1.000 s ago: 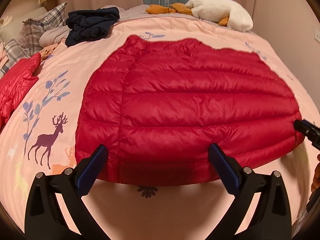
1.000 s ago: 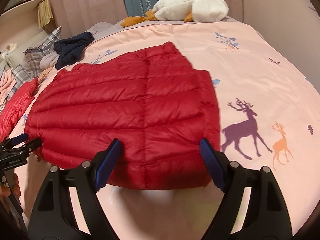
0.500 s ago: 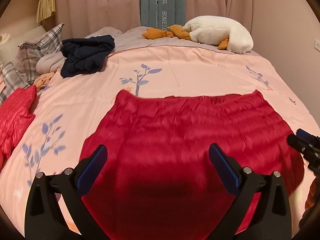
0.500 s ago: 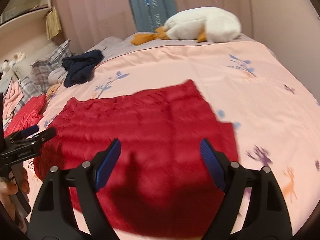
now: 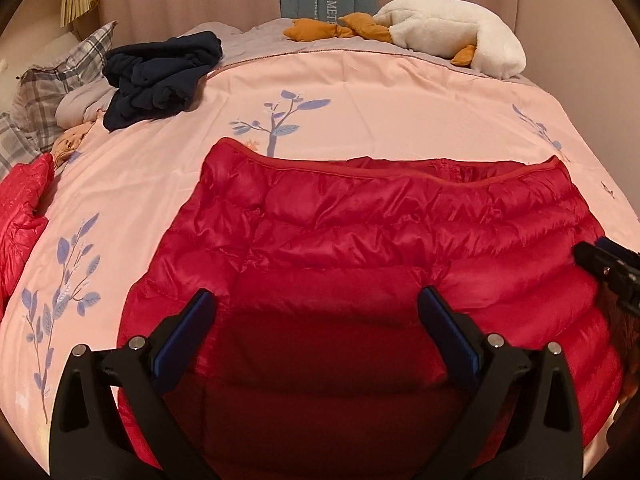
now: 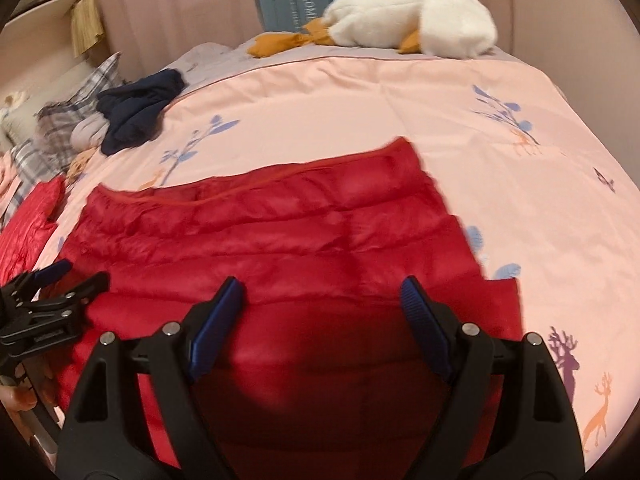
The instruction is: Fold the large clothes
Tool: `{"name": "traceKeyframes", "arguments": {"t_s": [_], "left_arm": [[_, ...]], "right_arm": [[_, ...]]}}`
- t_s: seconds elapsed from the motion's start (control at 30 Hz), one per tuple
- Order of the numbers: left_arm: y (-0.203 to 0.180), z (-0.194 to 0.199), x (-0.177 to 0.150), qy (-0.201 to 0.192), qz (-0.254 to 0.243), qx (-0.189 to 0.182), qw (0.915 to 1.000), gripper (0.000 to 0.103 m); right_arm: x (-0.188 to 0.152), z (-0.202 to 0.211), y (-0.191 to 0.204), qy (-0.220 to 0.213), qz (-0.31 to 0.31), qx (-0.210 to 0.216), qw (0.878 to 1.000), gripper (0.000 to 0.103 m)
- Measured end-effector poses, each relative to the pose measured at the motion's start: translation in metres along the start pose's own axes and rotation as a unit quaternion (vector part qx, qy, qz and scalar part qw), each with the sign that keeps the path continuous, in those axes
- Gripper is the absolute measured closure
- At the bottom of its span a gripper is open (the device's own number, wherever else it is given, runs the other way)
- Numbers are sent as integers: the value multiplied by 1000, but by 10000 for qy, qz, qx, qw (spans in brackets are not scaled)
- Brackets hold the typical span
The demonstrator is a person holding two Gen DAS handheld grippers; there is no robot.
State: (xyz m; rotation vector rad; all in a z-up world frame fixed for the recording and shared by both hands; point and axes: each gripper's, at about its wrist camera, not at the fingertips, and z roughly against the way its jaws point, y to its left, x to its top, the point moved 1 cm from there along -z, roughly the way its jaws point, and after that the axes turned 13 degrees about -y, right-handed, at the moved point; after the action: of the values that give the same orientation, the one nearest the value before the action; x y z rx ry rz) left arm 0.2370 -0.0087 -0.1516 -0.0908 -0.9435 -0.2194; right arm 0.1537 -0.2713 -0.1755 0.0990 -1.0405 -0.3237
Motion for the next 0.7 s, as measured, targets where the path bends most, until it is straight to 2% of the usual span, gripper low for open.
{"name": "traceKeyframes", "arguments": {"t_s": [0.13,0.27,0.4,0.5,0.7], "left_arm": [[12,2,1,4,178,85,9998,1],[26,14,2,-48,445,213,9988,1],[24,38,0,-201,417,146,9988,1],[17,55,-4,-326,366,37,9988,1],[-4,78,-18,-412,279,-160,9986,1]], "right_arm": [[0,5,-19,-20,-127,-174,9998,20],[3,13,-36,-19,-256,-536,9982,20],[5,34,-40,-224,-320,-583,9975,19],[3,55,-26,-405,-137,-389,9983,19],[-16,84,18,-480,288,172,9983,18]]}}
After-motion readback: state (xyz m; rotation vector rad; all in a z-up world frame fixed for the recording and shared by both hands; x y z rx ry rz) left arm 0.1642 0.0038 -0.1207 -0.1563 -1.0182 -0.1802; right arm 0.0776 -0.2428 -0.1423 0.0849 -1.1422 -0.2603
